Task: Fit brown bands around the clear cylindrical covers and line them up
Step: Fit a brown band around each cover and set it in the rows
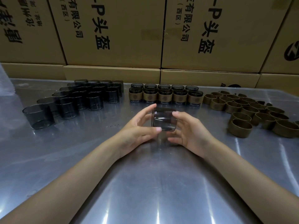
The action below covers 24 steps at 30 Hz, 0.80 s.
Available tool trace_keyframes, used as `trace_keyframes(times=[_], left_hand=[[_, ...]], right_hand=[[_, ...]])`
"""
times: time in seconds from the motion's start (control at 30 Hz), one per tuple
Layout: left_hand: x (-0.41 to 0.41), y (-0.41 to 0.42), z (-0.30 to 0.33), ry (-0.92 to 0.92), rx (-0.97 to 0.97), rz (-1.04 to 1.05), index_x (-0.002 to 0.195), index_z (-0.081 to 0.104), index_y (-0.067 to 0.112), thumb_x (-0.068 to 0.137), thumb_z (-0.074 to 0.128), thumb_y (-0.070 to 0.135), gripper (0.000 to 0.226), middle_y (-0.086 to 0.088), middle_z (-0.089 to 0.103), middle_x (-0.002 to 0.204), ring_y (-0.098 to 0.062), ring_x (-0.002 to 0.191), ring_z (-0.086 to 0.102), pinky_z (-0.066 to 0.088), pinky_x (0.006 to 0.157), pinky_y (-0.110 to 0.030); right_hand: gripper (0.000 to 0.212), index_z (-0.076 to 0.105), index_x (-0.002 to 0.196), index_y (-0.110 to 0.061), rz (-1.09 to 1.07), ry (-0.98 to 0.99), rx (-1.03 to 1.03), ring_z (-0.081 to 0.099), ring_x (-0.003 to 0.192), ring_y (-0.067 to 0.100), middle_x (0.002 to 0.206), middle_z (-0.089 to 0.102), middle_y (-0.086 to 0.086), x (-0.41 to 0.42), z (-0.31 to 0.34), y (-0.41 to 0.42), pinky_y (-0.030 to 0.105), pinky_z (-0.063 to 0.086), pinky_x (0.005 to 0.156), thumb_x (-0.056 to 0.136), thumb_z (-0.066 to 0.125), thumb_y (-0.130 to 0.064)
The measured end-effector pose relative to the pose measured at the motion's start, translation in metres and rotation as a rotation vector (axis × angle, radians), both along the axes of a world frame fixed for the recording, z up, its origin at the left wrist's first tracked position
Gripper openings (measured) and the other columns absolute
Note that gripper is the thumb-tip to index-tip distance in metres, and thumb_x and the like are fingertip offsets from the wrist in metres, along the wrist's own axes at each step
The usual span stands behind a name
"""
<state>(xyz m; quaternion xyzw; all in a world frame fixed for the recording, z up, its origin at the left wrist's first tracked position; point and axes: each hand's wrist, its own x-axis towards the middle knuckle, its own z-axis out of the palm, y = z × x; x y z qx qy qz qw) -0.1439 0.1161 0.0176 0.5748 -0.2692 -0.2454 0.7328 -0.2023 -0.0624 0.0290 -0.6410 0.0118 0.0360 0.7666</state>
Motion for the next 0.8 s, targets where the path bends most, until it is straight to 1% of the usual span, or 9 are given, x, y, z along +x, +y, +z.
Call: trace_keyframes(times=[0.1,0.17,0.27,0.37,0.43,0.5,0.6,0.7,0.8], left_hand=[[-0.002,-0.005,0.005,0.01,0.147,0.081,0.133,0.052,0.031,0.068,0.08,0.041,0.072,0.004,0.06,0.132,-0.013,0.109,0.067,0.053,0.086,-0.029],[-0.004,-0.011,0.009,0.038,0.248,0.139,0.125,0.058,0.027,0.058,0.078,0.067,0.081,0.002,0.066,0.123,-0.015,0.096,0.071,0.055,0.082,-0.028],[-0.005,-0.016,0.011,0.017,0.325,0.157,0.11,0.068,0.027,0.053,0.065,0.08,0.078,0.004,0.074,0.104,-0.013,0.083,0.073,0.056,0.071,-0.022],[-0.005,-0.014,0.009,0.018,0.249,0.154,0.112,0.068,0.025,0.059,0.069,0.066,0.067,0.005,0.074,0.102,-0.014,0.086,0.072,0.055,0.073,-0.021],[-0.002,-0.011,0.005,0.035,0.149,0.135,0.121,0.063,0.024,0.067,0.074,0.047,0.059,0.002,0.072,0.112,-0.016,0.098,0.071,0.054,0.085,-0.026],[-0.001,-0.007,0.002,0.035,0.055,0.111,0.129,0.057,0.025,0.073,0.073,0.026,0.058,0.0,0.068,0.122,-0.016,0.11,0.066,0.049,0.096,-0.029],[-0.001,-0.004,0.0,0.026,-0.039,0.084,0.136,0.051,0.024,0.072,0.071,0.008,0.069,-0.005,0.062,0.131,-0.016,0.116,0.063,0.053,0.09,-0.025],[-0.002,-0.003,-0.001,0.031,-0.08,0.098,0.138,0.047,0.022,0.067,0.071,0.001,0.079,-0.006,0.057,0.135,-0.015,0.113,0.064,0.054,0.083,-0.023],[-0.004,-0.007,-0.001,-0.004,-0.012,0.128,0.142,0.042,0.019,0.063,0.075,0.004,0.086,-0.003,0.055,0.138,-0.019,0.112,0.065,0.053,0.094,-0.033]], right_hand=[[0.055,0.058,0.128,-0.033,0.021,-0.082,0.077,0.067,0.103,0.014,0.126,0.064,-0.006,-0.001,-0.002,-0.007,0.029,0.05,0.078,0.075,0.062,-0.018],[0.057,0.057,0.13,-0.035,0.029,-0.118,0.071,0.064,0.111,0.012,0.129,0.062,-0.005,-0.002,-0.003,-0.008,0.03,0.05,0.084,0.082,0.055,-0.004],[0.064,0.057,0.13,-0.035,0.048,-0.138,0.061,0.062,0.116,0.015,0.135,0.057,-0.001,-0.003,-0.004,-0.006,0.029,0.051,0.091,0.086,0.046,0.01],[0.06,0.054,0.133,-0.034,0.028,-0.129,0.05,0.062,0.115,0.015,0.135,0.056,-0.001,-0.003,-0.003,-0.004,0.028,0.053,0.085,0.088,0.048,0.006],[0.049,0.052,0.135,-0.031,-0.006,-0.097,0.033,0.063,0.114,0.017,0.133,0.059,-0.001,-0.001,-0.002,-0.003,0.031,0.052,0.085,0.089,0.056,-0.013],[0.053,0.053,0.134,-0.027,-0.023,-0.053,-0.001,0.066,0.109,0.02,0.131,0.062,-0.002,0.0,-0.002,0.0,0.03,0.054,0.079,0.084,0.059,-0.041],[0.067,0.057,0.13,-0.025,-0.035,-0.022,-0.041,0.07,0.101,0.019,0.124,0.065,-0.004,0.0,0.0,0.004,0.027,0.056,0.069,0.072,0.057,-0.061],[0.06,0.06,0.124,-0.024,-0.055,-0.019,-0.038,0.071,0.098,0.02,0.117,0.068,-0.003,0.001,-0.002,0.005,0.029,0.056,0.07,0.071,0.062,-0.054],[0.053,0.061,0.122,-0.019,-0.025,-0.039,0.055,0.071,0.096,0.02,0.115,0.07,0.002,0.001,-0.003,-0.001,0.027,0.057,0.072,0.071,0.066,-0.033]])
